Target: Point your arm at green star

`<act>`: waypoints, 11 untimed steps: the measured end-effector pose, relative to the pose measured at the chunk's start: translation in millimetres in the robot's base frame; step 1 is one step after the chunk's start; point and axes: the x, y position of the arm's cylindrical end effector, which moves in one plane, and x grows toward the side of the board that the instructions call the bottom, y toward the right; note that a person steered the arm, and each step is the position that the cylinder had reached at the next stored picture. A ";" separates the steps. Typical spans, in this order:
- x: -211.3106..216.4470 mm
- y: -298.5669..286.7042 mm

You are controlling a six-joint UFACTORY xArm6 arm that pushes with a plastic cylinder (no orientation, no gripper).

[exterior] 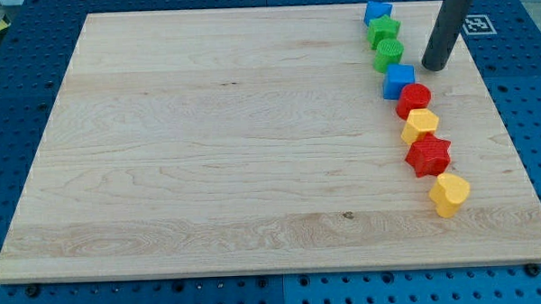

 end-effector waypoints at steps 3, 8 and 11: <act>-78.1 2.0; -84.2 -10.3; -81.5 -60.0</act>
